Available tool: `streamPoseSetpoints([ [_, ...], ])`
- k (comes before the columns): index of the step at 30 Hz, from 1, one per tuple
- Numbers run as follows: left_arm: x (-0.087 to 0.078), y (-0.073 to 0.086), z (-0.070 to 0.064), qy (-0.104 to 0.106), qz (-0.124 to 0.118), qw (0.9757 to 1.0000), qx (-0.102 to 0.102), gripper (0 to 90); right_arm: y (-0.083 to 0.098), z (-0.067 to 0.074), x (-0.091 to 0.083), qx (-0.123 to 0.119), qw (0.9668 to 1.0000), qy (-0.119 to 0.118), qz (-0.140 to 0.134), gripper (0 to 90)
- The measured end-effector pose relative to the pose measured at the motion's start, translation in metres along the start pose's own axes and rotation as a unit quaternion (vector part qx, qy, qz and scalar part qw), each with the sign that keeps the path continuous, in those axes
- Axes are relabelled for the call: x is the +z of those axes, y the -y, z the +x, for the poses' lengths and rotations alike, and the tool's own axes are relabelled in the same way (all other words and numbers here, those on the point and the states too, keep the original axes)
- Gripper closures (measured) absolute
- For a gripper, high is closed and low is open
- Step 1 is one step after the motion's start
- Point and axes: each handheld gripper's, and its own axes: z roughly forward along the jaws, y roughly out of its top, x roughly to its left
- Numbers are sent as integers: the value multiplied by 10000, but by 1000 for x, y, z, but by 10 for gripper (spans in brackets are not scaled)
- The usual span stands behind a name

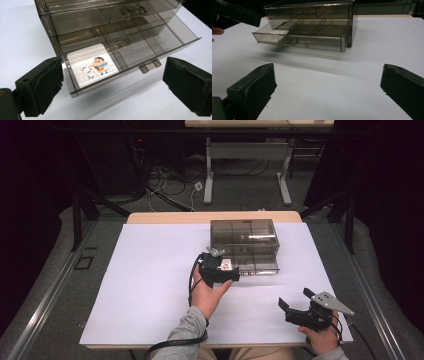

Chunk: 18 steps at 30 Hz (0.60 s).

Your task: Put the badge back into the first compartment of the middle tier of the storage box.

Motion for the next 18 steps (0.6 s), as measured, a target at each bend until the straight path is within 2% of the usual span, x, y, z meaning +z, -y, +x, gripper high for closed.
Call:
streamPoseSetpoints([
  [5, -2, 8, -3, 63, -75, 9999, 98, 39, 0, -1, 0, 23, 10000, 27, -41, 0],
  [10, -4, 16, -5, 130, -176, 9997, 93, 77, 0, 0, 1, 16, 10000, 36, -25, 0],
  [13, -6, 19, -6, 150, -187, 9996, 156, 146, 0, 0, 0, 2, 10000, 26, 2, 0],
  [18, -7, 26, -8, 174, -213, 9996, 115, 203, 0, 0, 1, -9, 10000, 12, -15, 0],
])
